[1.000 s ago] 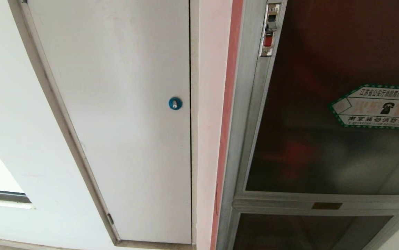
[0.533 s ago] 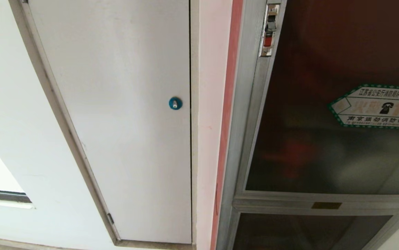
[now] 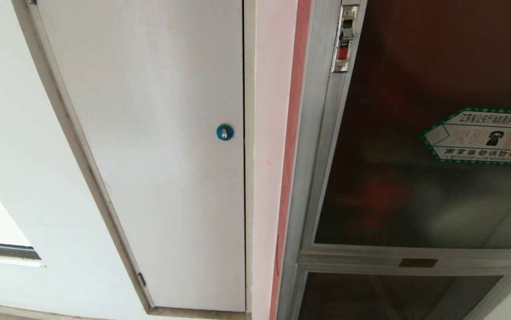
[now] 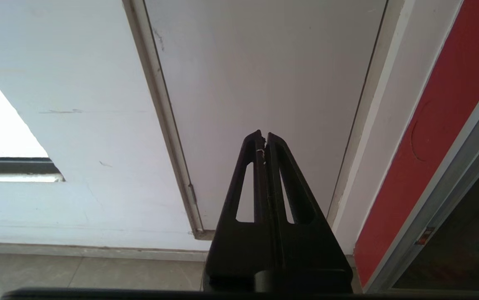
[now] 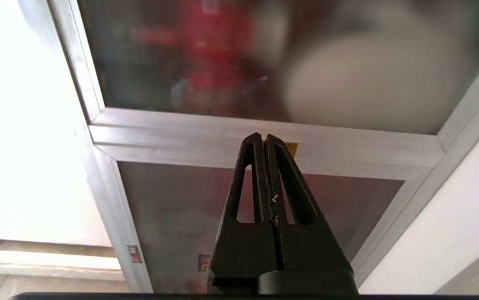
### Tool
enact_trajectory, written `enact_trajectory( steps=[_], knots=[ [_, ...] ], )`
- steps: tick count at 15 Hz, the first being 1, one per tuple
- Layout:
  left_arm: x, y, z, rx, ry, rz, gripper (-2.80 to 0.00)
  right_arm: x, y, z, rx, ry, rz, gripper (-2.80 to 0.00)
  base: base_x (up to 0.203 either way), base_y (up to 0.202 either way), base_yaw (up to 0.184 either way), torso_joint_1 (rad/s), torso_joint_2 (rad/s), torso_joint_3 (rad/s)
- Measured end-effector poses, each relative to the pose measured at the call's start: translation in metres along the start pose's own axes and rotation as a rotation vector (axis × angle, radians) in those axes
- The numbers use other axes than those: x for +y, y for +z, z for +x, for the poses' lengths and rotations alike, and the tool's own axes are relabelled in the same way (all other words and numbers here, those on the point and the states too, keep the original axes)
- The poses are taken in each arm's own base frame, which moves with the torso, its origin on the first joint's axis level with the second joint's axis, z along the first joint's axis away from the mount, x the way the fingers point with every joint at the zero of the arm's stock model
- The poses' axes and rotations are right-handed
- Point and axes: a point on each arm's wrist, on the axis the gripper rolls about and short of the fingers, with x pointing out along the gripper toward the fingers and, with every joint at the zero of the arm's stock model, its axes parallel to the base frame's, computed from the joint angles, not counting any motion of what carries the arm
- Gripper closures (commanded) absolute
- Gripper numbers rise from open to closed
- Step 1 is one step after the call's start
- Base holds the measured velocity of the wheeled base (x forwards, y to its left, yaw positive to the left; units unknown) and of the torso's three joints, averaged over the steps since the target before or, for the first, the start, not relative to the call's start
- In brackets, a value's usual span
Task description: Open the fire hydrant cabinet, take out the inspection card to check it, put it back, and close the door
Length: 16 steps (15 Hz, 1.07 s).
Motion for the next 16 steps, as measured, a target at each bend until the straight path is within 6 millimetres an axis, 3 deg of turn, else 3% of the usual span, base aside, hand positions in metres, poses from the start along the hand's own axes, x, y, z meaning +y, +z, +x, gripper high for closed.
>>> enact_trajectory(
  steps=[5,16],
  knots=[
    [0.0,0.0,0.0,0.0,-0.001,-0.001,0.0,0.003,-0.024,0.004,0.026,0.059,-0.021,0.0,0.0,0.0,0.0,0.0,0.0,0.0],
    [0.0,0.0,0.0,0.005,-0.001,-0.001,0.0,0.004,-0.026,0.005,0.033,0.072,-0.022,0.0,0.008,0.0,0.0,-0.001,0.0,0.001]
  ],
)
